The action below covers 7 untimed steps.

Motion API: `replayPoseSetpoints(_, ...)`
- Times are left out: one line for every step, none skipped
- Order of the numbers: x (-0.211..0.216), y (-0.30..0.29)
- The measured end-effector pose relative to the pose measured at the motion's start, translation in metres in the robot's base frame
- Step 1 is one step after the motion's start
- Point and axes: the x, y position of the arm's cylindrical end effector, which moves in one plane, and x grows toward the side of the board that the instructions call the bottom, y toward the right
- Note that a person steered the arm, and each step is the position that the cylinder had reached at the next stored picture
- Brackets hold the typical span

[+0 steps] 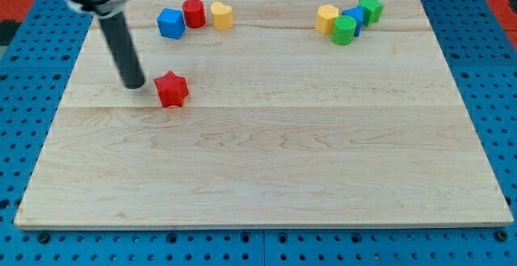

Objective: Slide the red star towards the centre right of the board

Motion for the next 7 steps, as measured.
replayPoseSetpoints(0.011, 0.05)
replayPoseSetpoints(-0.003, 0.126)
replayPoseSetpoints(-0.003, 0.152)
replayPoseSetpoints(-0.004, 0.102)
replayPoseSetpoints(-0.023, 0.137)
replayPoseSetpoints(-0.034, 0.146)
replayPoseSetpoints(0.001, 0.178)
